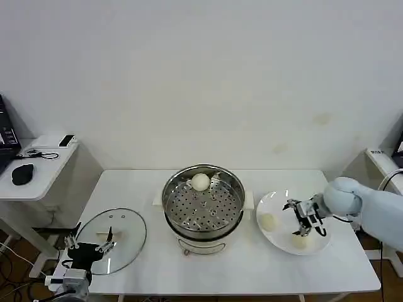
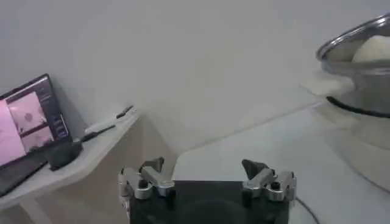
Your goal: Take steamed baozi put them in steamer then cover it.
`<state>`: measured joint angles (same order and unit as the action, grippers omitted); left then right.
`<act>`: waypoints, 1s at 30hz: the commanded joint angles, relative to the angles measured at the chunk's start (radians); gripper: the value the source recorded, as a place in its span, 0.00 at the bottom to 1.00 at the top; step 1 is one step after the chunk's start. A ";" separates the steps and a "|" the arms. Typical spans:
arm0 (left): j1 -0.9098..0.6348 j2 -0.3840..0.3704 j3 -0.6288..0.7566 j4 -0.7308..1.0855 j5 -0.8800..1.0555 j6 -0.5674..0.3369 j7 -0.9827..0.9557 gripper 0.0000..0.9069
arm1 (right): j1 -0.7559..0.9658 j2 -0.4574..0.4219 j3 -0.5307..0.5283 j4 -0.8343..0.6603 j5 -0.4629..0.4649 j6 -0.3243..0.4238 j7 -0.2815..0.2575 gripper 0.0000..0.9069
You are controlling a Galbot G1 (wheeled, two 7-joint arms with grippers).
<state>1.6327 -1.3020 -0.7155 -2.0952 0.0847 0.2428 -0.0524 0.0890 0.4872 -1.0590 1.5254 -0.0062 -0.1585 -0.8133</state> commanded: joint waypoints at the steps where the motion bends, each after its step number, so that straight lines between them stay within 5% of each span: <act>1: -0.004 0.001 0.000 0.007 0.003 0.000 0.000 1.00 | -0.121 0.114 0.093 -0.119 -0.006 -0.008 0.011 1.00; 10: -0.003 0.003 -0.006 0.011 0.006 0.000 0.001 1.00 | -0.114 0.172 0.108 -0.168 -0.010 0.000 0.014 0.99; 23: -0.004 -0.001 -0.003 0.008 0.008 0.000 0.001 1.00 | -0.102 0.176 0.072 -0.171 -0.016 -0.024 -0.027 0.71; 30: 0.000 -0.003 -0.006 0.000 0.007 0.001 0.001 1.00 | -0.096 0.171 0.076 -0.160 -0.010 -0.029 -0.047 0.67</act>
<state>1.6321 -1.3053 -0.7219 -2.0923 0.0921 0.2428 -0.0515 -0.0023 0.6471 -0.9837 1.3739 -0.0168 -0.1836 -0.8429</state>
